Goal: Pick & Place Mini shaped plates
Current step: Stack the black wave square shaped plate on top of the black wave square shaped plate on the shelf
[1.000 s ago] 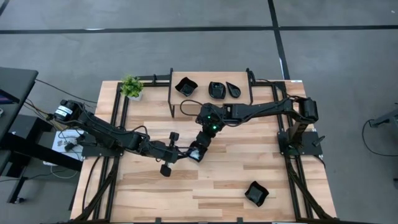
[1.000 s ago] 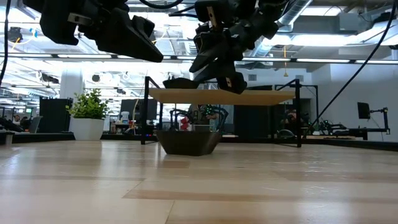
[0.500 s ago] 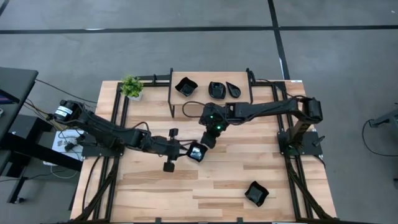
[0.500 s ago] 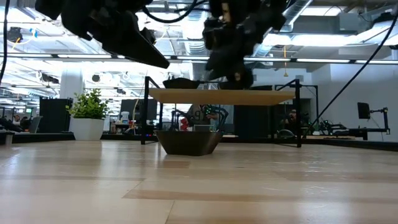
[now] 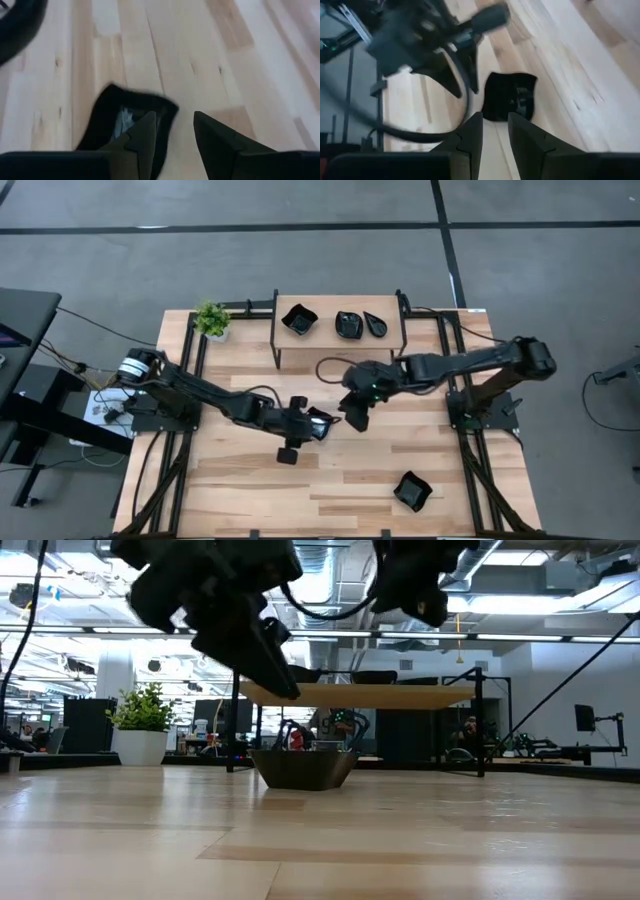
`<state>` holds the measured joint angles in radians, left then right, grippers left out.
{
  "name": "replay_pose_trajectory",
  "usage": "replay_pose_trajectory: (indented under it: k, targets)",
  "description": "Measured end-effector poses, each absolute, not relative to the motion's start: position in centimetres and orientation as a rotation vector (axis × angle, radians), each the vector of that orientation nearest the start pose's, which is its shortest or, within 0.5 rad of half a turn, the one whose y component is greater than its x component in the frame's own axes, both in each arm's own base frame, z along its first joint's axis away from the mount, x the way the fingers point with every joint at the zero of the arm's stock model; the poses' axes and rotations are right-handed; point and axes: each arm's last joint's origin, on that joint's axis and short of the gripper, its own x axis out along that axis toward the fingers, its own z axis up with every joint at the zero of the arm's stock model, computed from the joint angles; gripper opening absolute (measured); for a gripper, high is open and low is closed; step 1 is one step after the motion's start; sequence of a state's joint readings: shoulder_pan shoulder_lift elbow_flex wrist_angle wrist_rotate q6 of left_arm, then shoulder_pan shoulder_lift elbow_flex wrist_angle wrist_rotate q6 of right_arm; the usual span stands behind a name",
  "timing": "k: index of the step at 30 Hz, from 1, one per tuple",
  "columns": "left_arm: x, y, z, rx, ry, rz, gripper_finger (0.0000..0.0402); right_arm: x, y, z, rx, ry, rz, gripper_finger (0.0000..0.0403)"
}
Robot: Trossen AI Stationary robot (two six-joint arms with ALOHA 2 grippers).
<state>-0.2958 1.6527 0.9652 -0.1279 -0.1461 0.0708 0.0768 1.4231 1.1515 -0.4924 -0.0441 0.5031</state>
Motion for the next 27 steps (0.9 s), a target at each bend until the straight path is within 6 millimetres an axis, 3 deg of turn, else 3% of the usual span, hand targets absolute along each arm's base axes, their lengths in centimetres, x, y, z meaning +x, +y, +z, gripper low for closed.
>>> replay_pose_trajectory:
  k: [10,27]
  targets:
    - [30.3,-9.0,17.4,0.222,0.895,-0.252,0.0125,29.7,5.6,30.2,0.462,0.672,-0.091,0.0088]
    - [30.7,-9.3,16.5,0.233,0.88,-0.303,0.0123,29.2,8.6,29.7,0.523,0.71,-0.059,0.0088]
